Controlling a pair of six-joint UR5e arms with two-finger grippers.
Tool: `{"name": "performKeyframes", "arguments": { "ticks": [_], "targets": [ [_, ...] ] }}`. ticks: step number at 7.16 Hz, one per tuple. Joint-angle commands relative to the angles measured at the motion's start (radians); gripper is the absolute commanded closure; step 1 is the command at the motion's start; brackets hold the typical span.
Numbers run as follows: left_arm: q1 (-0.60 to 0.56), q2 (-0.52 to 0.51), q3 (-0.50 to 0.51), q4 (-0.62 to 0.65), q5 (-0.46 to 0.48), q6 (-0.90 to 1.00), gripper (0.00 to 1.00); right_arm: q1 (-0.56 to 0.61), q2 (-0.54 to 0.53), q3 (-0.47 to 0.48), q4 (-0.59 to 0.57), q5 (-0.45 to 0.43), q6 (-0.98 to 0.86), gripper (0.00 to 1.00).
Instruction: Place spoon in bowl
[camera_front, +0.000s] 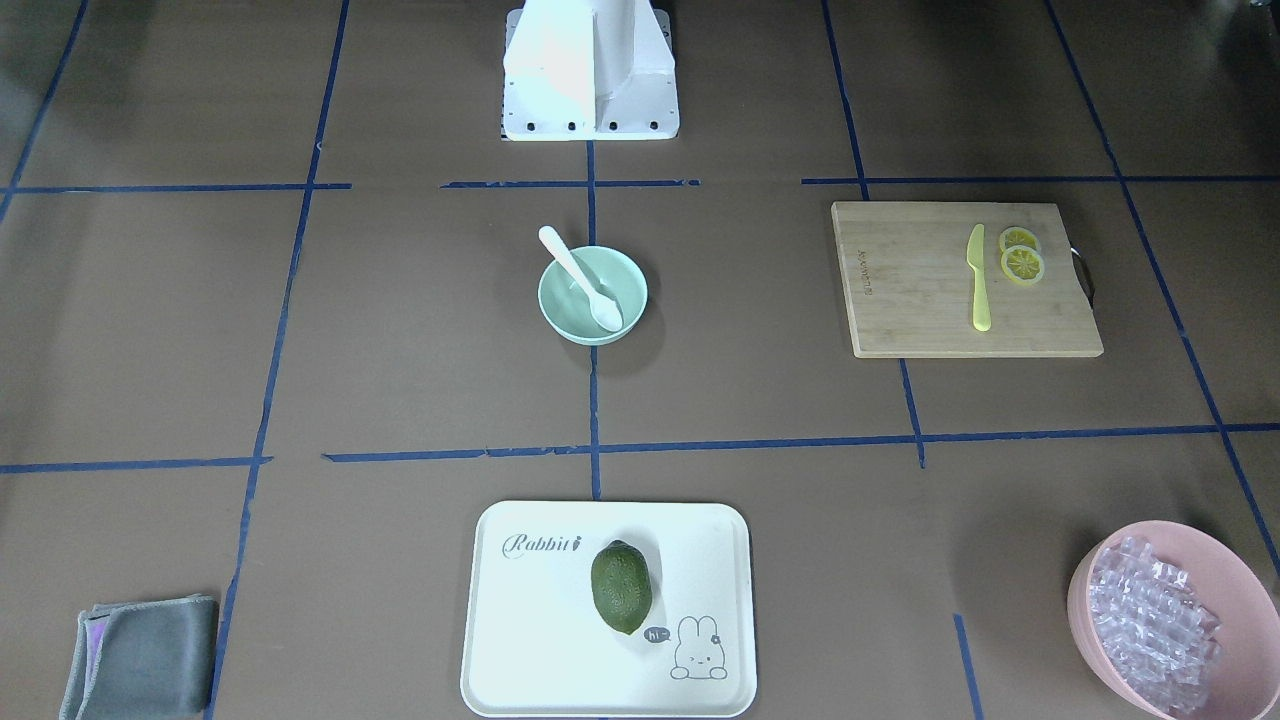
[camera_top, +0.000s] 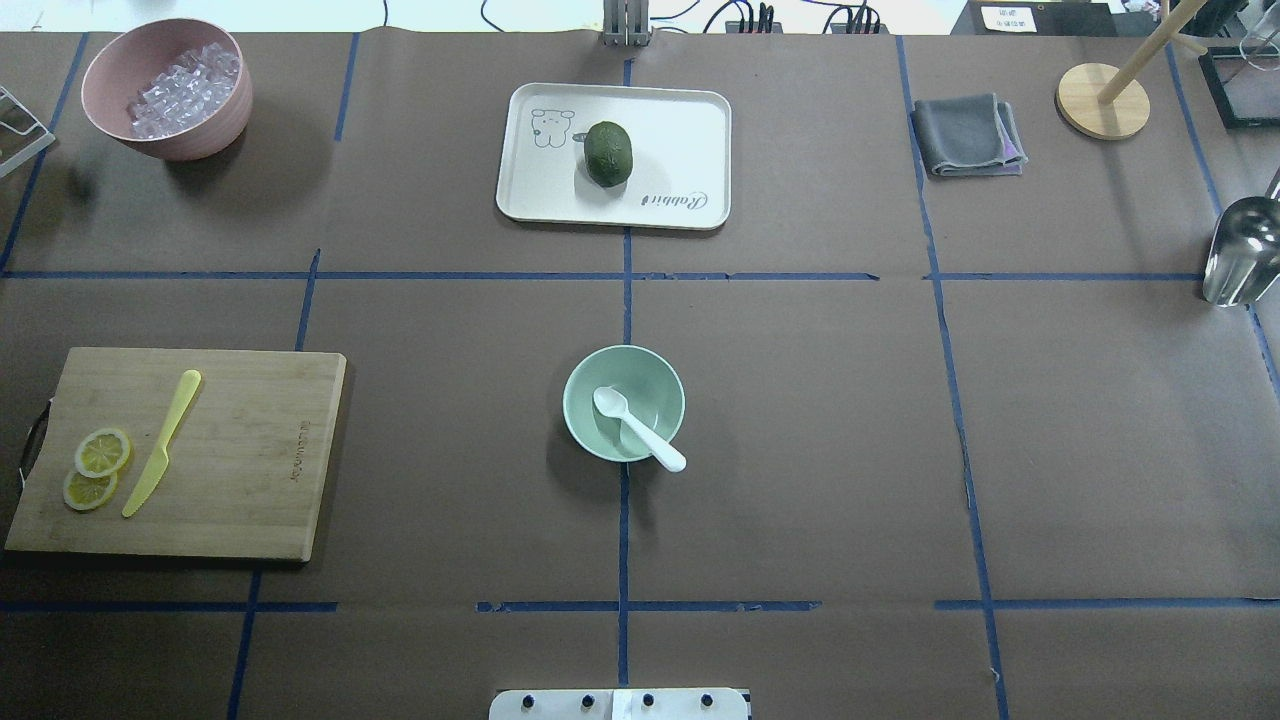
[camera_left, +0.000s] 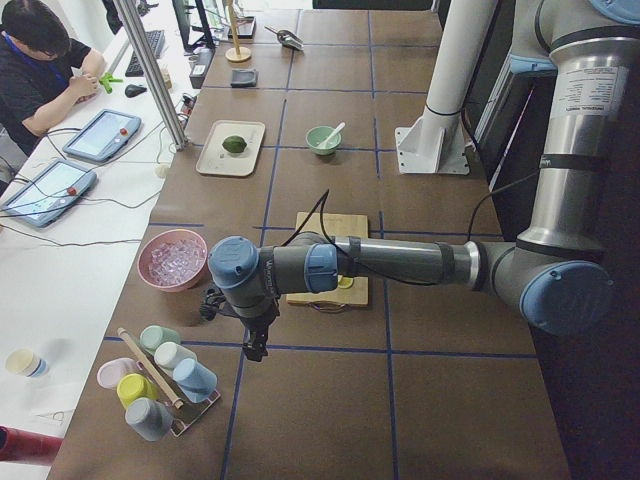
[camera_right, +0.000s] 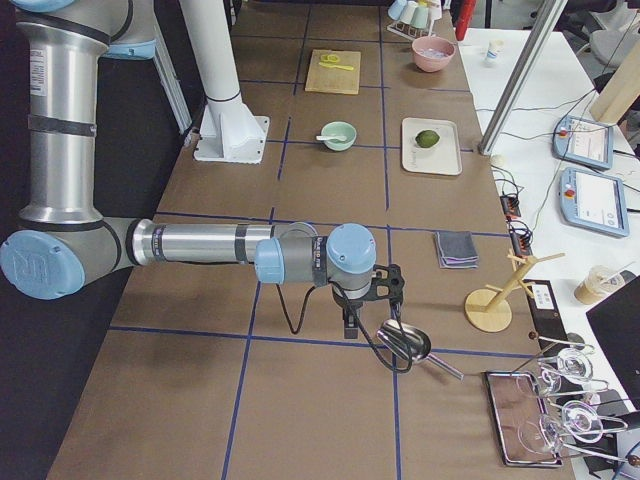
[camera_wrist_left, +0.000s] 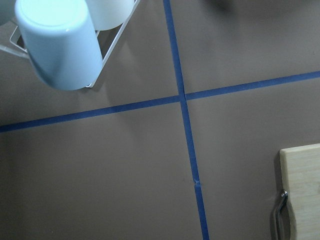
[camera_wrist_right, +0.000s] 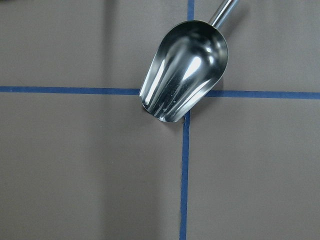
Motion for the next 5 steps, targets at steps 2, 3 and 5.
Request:
{"name": "performKeyframes", "arguments": {
  "ticks": [2, 3, 5],
  "targets": [
    [-0.004, 0.039, -0.043, -0.007, 0.000, -0.058, 0.00, 0.000, -0.004, -0.001, 0.002, 0.000, -0.001, 0.00],
    [-0.004, 0.039, -0.044, -0.007, 0.000, -0.058, 0.00, 0.000, -0.007, -0.001, 0.002, -0.006, -0.001, 0.00],
    [-0.004, 0.040, -0.044, -0.007, 0.000, -0.057, 0.00, 0.000, -0.008, -0.002, 0.002, -0.009, -0.003, 0.00]
  ]
}}
